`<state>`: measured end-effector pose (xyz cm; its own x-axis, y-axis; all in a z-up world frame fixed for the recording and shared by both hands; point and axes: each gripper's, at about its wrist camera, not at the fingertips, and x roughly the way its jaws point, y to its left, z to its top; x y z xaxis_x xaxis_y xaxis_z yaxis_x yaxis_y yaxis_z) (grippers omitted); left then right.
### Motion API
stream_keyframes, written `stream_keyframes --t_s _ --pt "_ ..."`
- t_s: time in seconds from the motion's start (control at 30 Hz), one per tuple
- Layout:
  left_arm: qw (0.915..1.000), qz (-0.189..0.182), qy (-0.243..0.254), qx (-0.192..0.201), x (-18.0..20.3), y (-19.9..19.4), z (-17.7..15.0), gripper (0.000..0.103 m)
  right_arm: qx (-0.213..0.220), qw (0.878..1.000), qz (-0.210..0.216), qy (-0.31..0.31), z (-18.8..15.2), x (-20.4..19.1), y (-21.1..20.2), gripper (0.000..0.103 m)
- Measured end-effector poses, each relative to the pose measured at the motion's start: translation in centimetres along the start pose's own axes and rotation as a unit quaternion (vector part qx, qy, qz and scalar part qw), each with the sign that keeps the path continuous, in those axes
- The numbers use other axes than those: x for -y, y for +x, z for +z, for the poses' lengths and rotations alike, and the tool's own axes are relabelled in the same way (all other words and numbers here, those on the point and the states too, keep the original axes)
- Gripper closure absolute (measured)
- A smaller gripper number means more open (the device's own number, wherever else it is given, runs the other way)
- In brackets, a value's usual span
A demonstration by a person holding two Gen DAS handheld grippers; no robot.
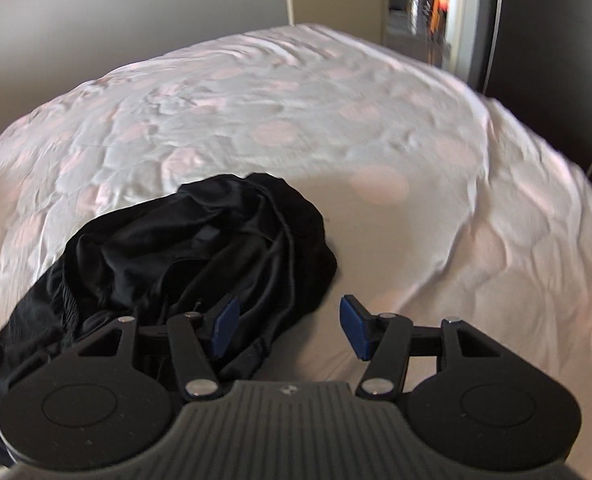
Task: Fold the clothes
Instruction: 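Grasp the waistband with the left tool while the right tool holds it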
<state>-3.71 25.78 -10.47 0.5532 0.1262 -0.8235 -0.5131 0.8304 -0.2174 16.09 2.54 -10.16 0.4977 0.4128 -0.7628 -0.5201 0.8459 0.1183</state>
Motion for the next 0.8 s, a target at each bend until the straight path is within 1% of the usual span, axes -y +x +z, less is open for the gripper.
stream_keyframes --t_s 0.1,0.2,0.27,0.33,0.37,0.4,0.43,0.5,0.53,0.57,0.6,0.73,0.8 --pt "0.9999 0.001 0.011 -0.013 1.5 1.9 0.9 0.038 -0.012 0.999 0.011 0.027 0.4 0.9 1.2 0.045" --pt "0.9993 0.001 0.018 -0.032 2.7 3.7 1.6 0.039 -0.013 0.999 0.012 0.034 0.9 1.3 2.2 0.045" --pt "0.9987 0.011 0.024 -0.043 3.3 4.7 1.8 0.039 -0.013 0.999 0.011 0.033 1.3 1.5 3.0 0.045" --pt "0.9976 0.029 0.032 -0.055 3.6 5.6 1.8 0.039 -0.017 0.999 0.010 0.033 1.5 1.7 3.9 0.045" --pt "0.9971 0.035 0.035 -0.058 3.6 5.9 1.8 0.040 -0.021 0.999 0.011 0.035 1.5 1.8 4.4 0.050" --pt "0.9965 0.040 0.038 -0.062 3.6 6.1 1.8 0.048 -0.023 0.999 0.014 0.036 1.5 1.8 4.7 0.058" --pt "0.9964 0.039 0.037 -0.065 3.5 6.3 1.7 0.062 -0.025 0.999 0.017 0.037 1.5 1.9 4.9 0.062" --pt "0.9971 0.020 0.014 -0.072 2.7 6.3 1.7 0.077 -0.028 0.999 0.023 0.040 1.5 1.9 5.4 0.089" --pt "0.9971 0.010 0.002 -0.075 2.2 6.4 1.7 0.081 -0.030 0.998 0.027 0.042 1.5 2.0 5.6 0.092" --pt "0.9974 0.009 -0.002 -0.071 2.0 6.2 1.7 0.088 -0.032 0.998 0.030 0.043 1.5 2.0 5.8 0.094" --pt "0.9977 0.009 -0.005 -0.067 1.8 5.9 1.8 0.095 -0.026 0.998 0.032 0.040 1.5 1.9 5.6 0.098" --pt "0.9993 0.017 -0.012 -0.031 1.1 3.4 2.2 0.103 0.009 0.999 0.029 0.023 1.9 1.4 3.5 0.102" --pt "0.9994 0.032 -0.013 -0.008 0.3 1.6 2.4 0.103 0.025 0.999 0.032 0.019 2.2 1.2 2.3 0.102"
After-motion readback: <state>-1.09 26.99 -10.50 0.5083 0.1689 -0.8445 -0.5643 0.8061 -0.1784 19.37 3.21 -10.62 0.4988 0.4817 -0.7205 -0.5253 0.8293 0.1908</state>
